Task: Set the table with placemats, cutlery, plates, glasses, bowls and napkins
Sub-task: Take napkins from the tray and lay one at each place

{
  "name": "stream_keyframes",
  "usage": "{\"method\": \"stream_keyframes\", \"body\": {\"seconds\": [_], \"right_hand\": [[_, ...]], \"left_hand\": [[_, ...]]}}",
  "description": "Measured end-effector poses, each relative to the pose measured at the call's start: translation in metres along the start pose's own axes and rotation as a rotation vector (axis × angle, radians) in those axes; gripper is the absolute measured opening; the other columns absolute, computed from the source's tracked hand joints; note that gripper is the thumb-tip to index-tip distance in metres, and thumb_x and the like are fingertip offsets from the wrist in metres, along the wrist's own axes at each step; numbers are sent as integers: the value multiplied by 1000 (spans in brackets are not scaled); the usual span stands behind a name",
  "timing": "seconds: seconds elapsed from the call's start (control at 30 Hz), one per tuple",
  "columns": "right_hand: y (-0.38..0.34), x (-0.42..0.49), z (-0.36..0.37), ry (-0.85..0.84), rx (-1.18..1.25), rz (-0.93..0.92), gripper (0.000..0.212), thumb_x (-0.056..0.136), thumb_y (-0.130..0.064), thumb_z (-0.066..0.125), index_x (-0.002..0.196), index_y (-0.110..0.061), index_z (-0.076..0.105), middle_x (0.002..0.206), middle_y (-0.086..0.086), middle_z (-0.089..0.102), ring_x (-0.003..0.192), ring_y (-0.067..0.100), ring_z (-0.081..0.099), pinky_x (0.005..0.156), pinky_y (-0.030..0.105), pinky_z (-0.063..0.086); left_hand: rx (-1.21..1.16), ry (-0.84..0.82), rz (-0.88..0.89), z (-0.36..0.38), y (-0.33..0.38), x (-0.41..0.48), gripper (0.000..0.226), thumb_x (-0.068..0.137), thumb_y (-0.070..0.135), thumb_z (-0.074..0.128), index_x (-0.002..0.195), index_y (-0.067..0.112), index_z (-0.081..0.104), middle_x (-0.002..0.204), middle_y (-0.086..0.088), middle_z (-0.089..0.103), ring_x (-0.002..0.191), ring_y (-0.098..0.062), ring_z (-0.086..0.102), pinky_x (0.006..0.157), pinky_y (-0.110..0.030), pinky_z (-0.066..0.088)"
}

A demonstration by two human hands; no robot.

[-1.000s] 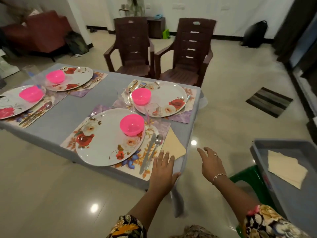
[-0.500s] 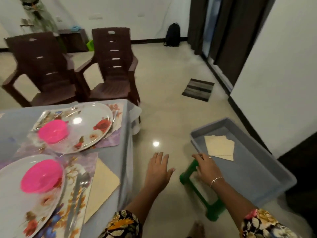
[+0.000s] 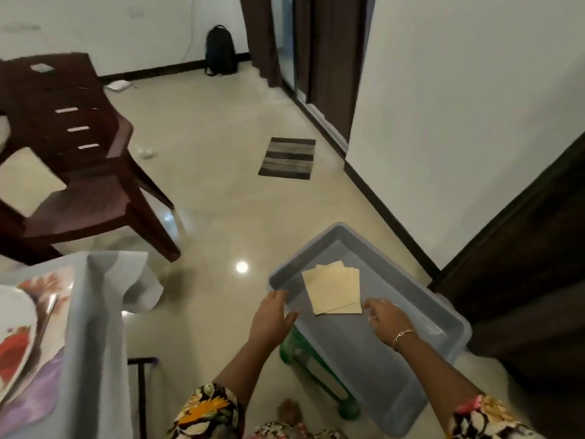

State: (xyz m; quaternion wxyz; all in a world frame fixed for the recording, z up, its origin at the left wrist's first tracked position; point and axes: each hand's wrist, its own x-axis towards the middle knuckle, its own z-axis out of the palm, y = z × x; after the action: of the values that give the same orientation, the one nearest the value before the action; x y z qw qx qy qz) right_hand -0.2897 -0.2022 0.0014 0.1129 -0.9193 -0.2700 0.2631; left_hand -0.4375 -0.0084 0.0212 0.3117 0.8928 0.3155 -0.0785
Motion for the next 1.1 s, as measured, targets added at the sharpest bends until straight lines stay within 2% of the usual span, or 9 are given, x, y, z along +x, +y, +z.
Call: {"method": "stream_keyframes", "body": {"seconds": [0.2,0.3,0.4,0.47,0.53,0.63,0.73,0.9,1.1], "right_hand": [[29,42,5,-54,204,187,26,90,-6,46,111,-12,60,107,8,62,102,24,58,86,27,45],[40,73,14,-97,288,259,23,89,-4,47,105,-10,61,95,6,60,95,23,59,83,28,46],[48,112,27,-122,331,275,17,88,-1,48,92,-14,58,91,6,59,86,18,55,79,26,45],[51,137,39,-165,331,260,21,88,0,47,97,-16,58,97,6,60,87,14,52,74,20,40],[50,160,52,-223,327,217,30,88,1,47,113,-12,59,113,7,60,91,12,50,79,17,38],[44,184,69,-297,304,165,39,90,0,47,126,-13,51,129,2,52,105,16,53,93,22,39],[45,200,85,-355,318,188,41,91,-2,46,130,-16,47,136,3,48,118,21,50,99,26,41],[55,212,101,-422,376,287,42,91,-4,48,131,-17,45,136,8,47,124,22,47,101,26,40],[63,219,106,-449,401,325,42,90,-4,49,130,-17,45,137,7,48,125,24,47,103,33,41]], "left_hand": [[-81,-155,-84,23,12,81,43,92,28,56,129,9,46,130,-8,51,116,-21,51,93,-29,44],[-116,-220,-138,42,10,127,37,91,23,57,123,7,50,125,-9,54,114,-22,52,91,-27,41],[-118,-249,-187,64,2,172,32,92,19,56,119,4,52,120,-12,58,110,-24,55,90,-30,42],[-105,-275,-207,76,-5,199,33,92,17,55,122,3,51,119,-15,59,108,-28,55,89,-34,44],[-72,-317,-178,89,-11,225,44,91,17,55,134,7,44,129,-14,54,116,-29,53,93,-36,43],[40,-438,-108,105,-12,256,62,91,20,55,146,14,27,147,-10,36,130,-28,42,102,-37,37],[158,-500,-100,117,-12,276,64,93,20,53,147,15,19,148,-12,32,130,-31,41,103,-39,39],[306,-514,-99,133,-8,285,66,94,23,52,147,9,16,147,-15,30,129,-33,40,102,-40,40],[345,-459,-121,142,-4,290,56,93,25,55,140,9,30,140,-15,38,126,-31,42,101,-39,41]]}}
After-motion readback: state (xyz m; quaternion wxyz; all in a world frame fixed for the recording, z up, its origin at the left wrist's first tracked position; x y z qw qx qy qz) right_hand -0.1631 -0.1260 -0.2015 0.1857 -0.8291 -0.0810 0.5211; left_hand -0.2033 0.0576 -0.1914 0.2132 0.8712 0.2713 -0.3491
